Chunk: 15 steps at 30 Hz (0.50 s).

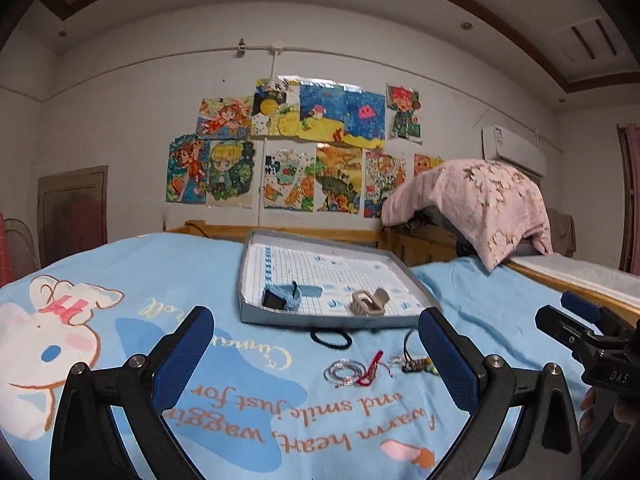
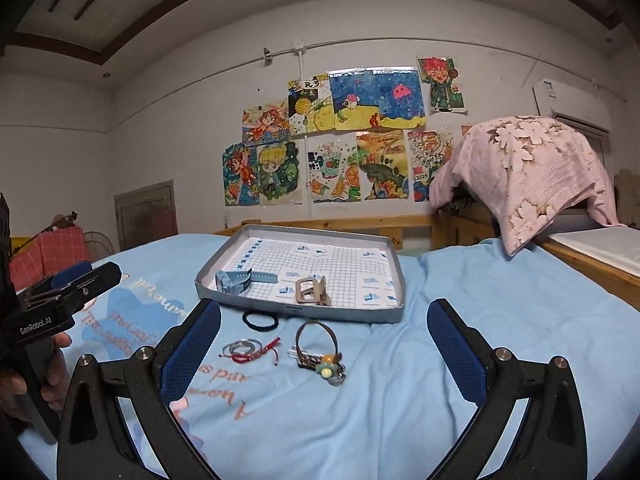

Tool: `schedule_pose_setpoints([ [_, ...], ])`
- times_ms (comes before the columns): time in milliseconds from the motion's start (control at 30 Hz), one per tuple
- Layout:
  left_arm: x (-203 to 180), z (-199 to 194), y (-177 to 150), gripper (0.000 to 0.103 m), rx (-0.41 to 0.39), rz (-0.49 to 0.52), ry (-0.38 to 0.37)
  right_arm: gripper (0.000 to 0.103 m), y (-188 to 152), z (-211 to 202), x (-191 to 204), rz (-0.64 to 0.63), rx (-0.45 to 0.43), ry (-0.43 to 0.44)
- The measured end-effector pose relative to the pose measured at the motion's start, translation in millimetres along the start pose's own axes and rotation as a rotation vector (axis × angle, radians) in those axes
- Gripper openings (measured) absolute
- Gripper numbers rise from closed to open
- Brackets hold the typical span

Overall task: Organize jewelry
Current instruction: 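Withdraw both tools from the tray toward the remaining items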

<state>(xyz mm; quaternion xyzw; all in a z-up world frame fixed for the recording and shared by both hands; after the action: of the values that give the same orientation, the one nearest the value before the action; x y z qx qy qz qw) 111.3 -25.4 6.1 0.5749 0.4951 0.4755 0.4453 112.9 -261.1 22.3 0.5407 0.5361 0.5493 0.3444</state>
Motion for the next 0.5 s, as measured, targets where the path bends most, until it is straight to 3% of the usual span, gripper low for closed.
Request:
schedule_pose_setpoints([
  [500, -1.5, 19.8, -9.5, 0.103, 0.104, -0.029, -0.052, 0.102, -9.2, 10.2, -11.0, 0.041, 0.057, -0.008],
])
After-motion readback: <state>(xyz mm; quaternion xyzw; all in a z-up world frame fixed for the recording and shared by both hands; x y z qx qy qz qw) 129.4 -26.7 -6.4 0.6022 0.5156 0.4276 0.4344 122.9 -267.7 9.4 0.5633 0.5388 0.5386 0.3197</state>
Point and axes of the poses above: each gripper's, at about its wrist camera, not at the fingertips, and z roughly the way its jaws point, x to its left, y to its top, the point moved 4 cm from there along z, roughly the way its jaws point, and after that the axes turned 9 degrees about z, right-handed, at the moved point
